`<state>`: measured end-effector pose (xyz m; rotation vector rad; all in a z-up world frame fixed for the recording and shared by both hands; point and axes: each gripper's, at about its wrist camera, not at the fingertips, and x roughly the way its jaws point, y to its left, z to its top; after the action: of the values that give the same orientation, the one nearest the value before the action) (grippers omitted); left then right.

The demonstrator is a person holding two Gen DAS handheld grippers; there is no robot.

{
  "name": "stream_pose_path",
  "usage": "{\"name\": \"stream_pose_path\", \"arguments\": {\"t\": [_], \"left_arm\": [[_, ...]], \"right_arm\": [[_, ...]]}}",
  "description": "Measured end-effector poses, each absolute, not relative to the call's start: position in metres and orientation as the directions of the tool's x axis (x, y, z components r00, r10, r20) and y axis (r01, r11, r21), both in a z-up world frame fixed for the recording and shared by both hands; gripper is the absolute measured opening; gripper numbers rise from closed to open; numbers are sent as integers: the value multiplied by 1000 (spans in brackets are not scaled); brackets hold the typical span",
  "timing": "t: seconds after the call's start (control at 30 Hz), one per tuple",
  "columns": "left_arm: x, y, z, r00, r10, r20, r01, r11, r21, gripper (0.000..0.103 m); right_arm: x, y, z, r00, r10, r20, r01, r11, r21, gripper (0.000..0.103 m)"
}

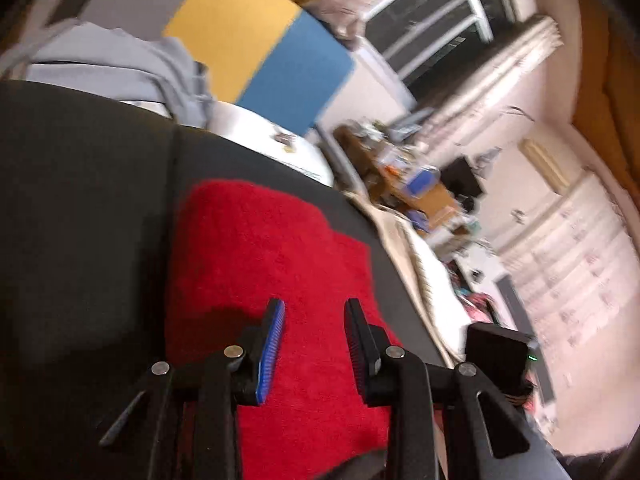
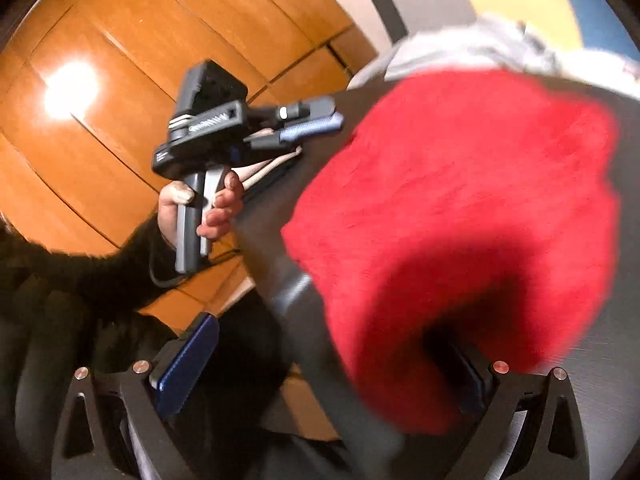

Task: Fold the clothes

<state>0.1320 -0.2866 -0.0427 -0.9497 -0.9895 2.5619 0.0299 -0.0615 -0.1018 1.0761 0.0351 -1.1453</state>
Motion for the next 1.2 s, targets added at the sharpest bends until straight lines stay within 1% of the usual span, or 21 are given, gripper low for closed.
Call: {"name": "stream_pose_path", "arguments": {"t": [0.03, 0.07, 0.13, 0.17, 0.2, 0.23, 0.27, 0.3, 0.4, 0.43, 0.5, 0.57, 0.63, 0.7, 0.77, 0.9, 1.03, 1.07, 1.13, 1.17, 1.2], "left_arm": [[126, -279, -43, -748, 457, -482, -24, -743, -669, 30], [124, -273, -49, -724, 459, -515, -31, -767, -640, 30], [123, -261, -62, -669, 463, -581, -43, -805, -592, 30], [125, -256, -73, -636, 484, -601, -61, -808, -586, 29], [129, -251, -80, -620, 494, -610, -84, -815, -574, 29], [133, -246, -88, -603, 503, -619, -107, -820, -562, 27], [138, -241, -96, -588, 511, -627, -129, -824, -551, 24], [143, -240, -99, -593, 522, -613, -145, -818, -556, 24], [148, -243, -99, -612, 551, -568, -140, -782, -608, 24], [149, -245, -99, -617, 558, -555, -136, -770, -624, 26], [150, -251, -92, -634, 570, -523, -137, -748, -649, 28], [149, -254, -85, -656, 562, -504, -146, -750, -646, 30], [146, -255, -77, -676, 550, -489, -160, -758, -632, 30], [142, -253, -76, -677, 546, -494, -157, -762, -628, 30], [140, -249, -78, -676, 540, -501, -151, -768, -623, 30], [143, -242, -79, -679, 526, -512, -157, -785, -599, 31], [151, -245, -81, -683, 522, -511, -158, -788, -595, 31], [152, -245, -82, -685, 525, -505, -157, -783, -602, 33], [153, -247, -84, -689, 532, -492, -155, -772, -617, 35], [153, -248, -85, -691, 534, -486, -153, -766, -624, 35], [153, -247, -86, -691, 533, -488, -149, -766, -626, 35]], "right_arm": [[36, -69, -106, 523, -714, -466, 693, 38, 720, 103], [43, -73, -109, 556, -710, -431, 660, 63, 748, 103], [53, -66, -117, 564, -700, -439, 656, 56, 753, 103], [54, -57, -126, 543, -691, -477, 664, 5, 747, 103], [55, -48, -135, 521, -683, -511, 670, -43, 741, 98], [53, -37, -141, 494, -686, -534, 672, -88, 735, 90], [50, -26, -144, 459, -699, -549, 673, -130, 728, 76], [48, -17, -145, 430, -712, -556, 669, -162, 725, 74], [46, 2, -140, 367, -749, -552, 657, -211, 724, 76], [46, 8, -137, 348, -759, -551, 656, -223, 721, 77], [46, 12, -125, 295, -780, -553, 672, -242, 700, 89], [40, 17, -108, 220, -818, -531, 683, -260, 683, 93], [26, 23, -96, 120, -857, -501, 673, -301, 675, 102], [12, 25, -92, 38, -877, -479, 655, -340, 675, 103], [-6, 18, -95, -22, -873, -488, 609, -398, 686, 103], [-39, -3, -117, -43, -842, -538, 478, -490, 729, 103], [-57, -20, -126, -82, -833, -547, 449, -521, 726, 103], [-58, -25, -125, -97, -832, -546, 451, -526, 721, 102], [-58, -38, -122, -107, -826, -554, 478, -531, 700, 91], [-58, -45, -123, -109, -806, -582, 495, -552, 671, 77], [-58, -50, -126, -120, -768, -629, 505, -593, 628, 60]]}}
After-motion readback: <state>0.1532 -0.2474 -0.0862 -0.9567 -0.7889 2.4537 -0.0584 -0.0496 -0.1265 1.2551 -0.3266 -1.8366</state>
